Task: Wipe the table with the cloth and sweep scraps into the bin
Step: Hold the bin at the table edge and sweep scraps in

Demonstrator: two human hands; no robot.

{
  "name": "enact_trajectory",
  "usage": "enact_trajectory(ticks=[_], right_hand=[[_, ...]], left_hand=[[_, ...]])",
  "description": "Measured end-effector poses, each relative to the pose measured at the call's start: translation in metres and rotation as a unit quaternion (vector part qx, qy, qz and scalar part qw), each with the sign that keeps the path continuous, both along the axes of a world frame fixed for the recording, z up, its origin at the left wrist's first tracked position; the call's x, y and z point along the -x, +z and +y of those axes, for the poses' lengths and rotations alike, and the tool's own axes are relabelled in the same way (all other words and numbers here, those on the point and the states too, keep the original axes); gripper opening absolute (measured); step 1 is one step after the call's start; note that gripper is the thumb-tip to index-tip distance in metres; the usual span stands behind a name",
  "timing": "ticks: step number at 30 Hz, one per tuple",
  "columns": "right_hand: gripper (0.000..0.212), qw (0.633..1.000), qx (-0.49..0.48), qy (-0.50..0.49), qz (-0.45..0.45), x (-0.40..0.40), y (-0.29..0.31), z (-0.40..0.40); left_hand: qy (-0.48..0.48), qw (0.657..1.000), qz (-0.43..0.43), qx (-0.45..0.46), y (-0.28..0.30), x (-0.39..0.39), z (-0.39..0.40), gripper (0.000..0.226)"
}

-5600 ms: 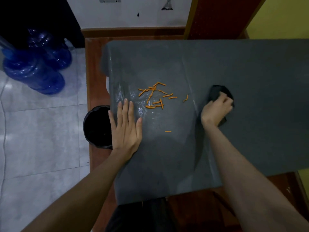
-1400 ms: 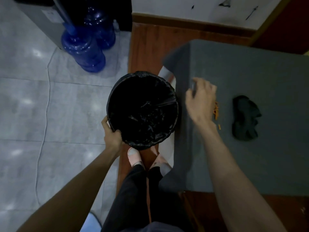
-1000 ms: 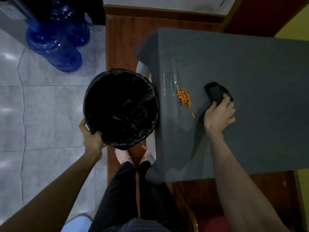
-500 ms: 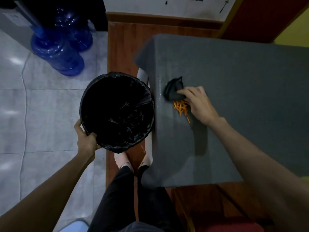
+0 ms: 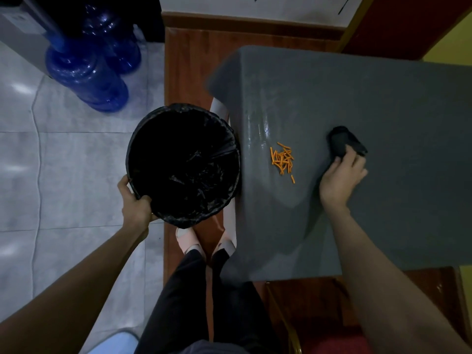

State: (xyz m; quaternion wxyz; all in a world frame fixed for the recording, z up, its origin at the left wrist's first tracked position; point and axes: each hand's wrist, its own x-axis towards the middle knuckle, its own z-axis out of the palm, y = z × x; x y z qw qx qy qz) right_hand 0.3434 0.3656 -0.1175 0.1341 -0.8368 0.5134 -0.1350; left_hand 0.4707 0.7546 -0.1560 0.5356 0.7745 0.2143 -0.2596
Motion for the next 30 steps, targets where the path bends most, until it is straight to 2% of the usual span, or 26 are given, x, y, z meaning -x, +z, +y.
enact_trajectory(ticks=[3,7,10,12,14,16,19,21,24,25,27,28,30], right_hand=[[0.042,0.998,-0.013,0.064,-0.023,-0.029,-0.001,0.060],[0.039,0.974,-0.047,0.212,-0.067,-0.070,0.007,0.166],[0.037,0.960,-0.038,0.260,-0.094,-0.078,0.017,0.177],[0.038,0.974,-0.009,0.211,-0.084,-0.072,0.021,0.141],[0.037,0.992,0.022,0.117,-0.050,-0.053,0.020,0.089],[0.036,1.000,0.015,0.016,-0.021,-0.033,0.016,0.052],[0.032,0.997,-0.023,-0.076,0.018,-0.038,0.005,0.068],[0.024,0.999,-0.031,-0.021,0.008,-0.063,0.003,0.115],[0.019,0.978,-0.047,0.203,-0.009,-0.089,0.005,0.195],[0.019,0.967,-0.060,0.246,-0.021,-0.096,0.008,0.213],[0.022,0.969,-0.090,0.222,-0.055,-0.110,0.014,0.223],[0.027,0.974,-0.102,0.200,-0.042,-0.116,0.018,0.221],[0.040,0.966,-0.114,0.229,0.048,-0.123,0.025,0.210]], left_hand=[[-0.003,1.000,-0.002,0.004,-0.001,0.000,0.000,0.066],[-0.004,1.000,-0.001,0.009,0.001,0.000,0.000,0.064],[-0.004,1.000,0.002,0.007,0.002,0.000,0.001,0.065],[-0.001,1.000,0.003,0.007,0.002,0.000,0.002,0.067],[-0.005,1.000,-0.001,0.009,0.001,-0.001,0.003,0.067],[-0.011,1.000,-0.006,0.008,0.000,-0.002,0.003,0.066],[-0.007,1.000,-0.003,0.006,-0.002,-0.002,0.004,0.068],[-0.005,1.000,-0.001,0.003,-0.003,-0.003,0.004,0.068],[-0.003,1.000,0.001,0.008,-0.002,-0.004,0.005,0.067],[-0.001,1.000,0.003,0.013,-0.002,-0.005,0.006,0.067],[0.007,1.000,0.009,0.018,0.000,-0.005,0.007,0.068],[0.008,1.000,0.012,0.017,0.001,-0.005,0.007,0.068],[0.006,1.000,0.016,0.011,0.004,-0.005,0.005,0.068]])
